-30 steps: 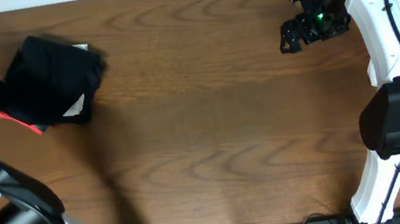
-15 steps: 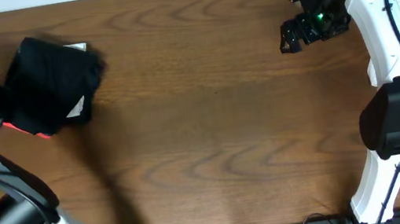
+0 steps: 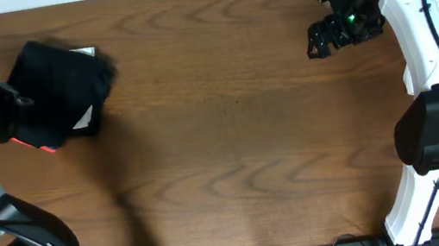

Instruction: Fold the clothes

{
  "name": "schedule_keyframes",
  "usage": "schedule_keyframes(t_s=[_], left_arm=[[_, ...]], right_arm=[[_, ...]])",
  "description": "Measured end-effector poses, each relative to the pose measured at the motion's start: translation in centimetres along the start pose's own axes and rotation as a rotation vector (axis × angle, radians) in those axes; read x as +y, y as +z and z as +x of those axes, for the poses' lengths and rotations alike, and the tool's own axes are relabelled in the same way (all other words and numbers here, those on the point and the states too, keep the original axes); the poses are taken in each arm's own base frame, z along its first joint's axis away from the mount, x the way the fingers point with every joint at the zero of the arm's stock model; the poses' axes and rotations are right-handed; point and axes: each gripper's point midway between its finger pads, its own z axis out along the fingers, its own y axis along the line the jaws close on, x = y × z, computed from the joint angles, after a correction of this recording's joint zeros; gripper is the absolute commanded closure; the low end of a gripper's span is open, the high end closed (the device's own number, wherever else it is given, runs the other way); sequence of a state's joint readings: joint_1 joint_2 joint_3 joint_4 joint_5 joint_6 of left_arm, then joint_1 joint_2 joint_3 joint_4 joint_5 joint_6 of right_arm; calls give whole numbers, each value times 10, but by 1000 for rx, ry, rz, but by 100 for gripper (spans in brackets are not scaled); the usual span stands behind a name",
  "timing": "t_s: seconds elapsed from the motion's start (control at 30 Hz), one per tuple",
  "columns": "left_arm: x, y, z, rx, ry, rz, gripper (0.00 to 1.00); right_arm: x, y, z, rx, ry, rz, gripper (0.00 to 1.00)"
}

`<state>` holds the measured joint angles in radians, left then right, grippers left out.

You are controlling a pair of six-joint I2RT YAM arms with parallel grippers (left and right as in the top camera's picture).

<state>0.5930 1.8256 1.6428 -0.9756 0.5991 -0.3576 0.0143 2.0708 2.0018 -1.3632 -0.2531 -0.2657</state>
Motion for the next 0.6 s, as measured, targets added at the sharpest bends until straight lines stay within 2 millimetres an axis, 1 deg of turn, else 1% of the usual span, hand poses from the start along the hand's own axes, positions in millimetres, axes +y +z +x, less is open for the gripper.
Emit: schedule_keyframes(t_s=[0.13,0.3,0.47,0.6], left_arm=[[11,14,15,62,-14,-1,94],[29,35,25,84,-4,-2,94],[48,59,31,80,2,-1,92],[57,67,33,84,-5,-5,91]], right_arm=[[0,0,0,0,0,0,1],[0,0,0,0,0,0,1],[0,0,0,0,0,0,1],[0,0,0,0,0,0,1]])
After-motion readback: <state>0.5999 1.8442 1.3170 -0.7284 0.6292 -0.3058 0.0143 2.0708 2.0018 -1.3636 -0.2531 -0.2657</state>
